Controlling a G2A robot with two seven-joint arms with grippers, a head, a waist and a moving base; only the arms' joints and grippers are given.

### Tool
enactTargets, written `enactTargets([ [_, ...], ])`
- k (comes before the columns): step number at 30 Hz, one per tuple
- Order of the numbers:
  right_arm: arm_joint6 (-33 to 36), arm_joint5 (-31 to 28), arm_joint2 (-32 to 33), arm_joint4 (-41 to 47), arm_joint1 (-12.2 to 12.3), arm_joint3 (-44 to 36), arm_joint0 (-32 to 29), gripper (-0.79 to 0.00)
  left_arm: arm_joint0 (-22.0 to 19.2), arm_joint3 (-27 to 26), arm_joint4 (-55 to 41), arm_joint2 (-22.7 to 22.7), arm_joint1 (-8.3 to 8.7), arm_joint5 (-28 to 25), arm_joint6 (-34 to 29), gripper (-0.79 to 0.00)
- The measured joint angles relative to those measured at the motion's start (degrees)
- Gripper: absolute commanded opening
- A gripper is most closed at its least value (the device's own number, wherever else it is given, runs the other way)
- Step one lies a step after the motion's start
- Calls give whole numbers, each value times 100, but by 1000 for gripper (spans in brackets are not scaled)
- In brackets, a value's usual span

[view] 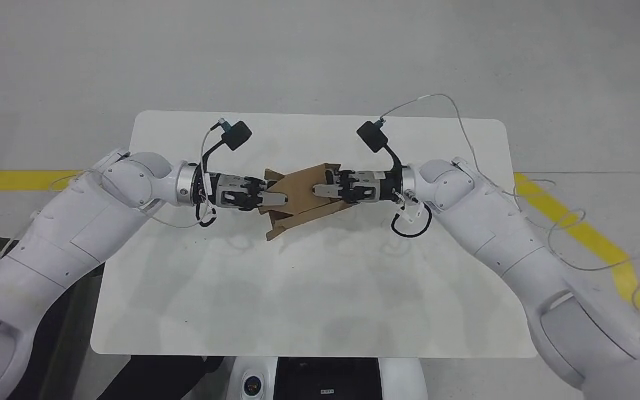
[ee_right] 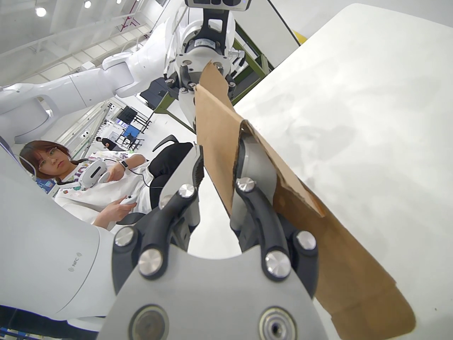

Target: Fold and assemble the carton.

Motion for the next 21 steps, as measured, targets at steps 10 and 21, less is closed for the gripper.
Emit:
enactTargets([
  [10,0,0,-147,74,-43,48,91,-785,-109,43,-15,187,22,-86,85,-785],
  [21,0,0,-177,104,-32,109,119,-785,-218,96,-106,340,44,-162,162,0],
])
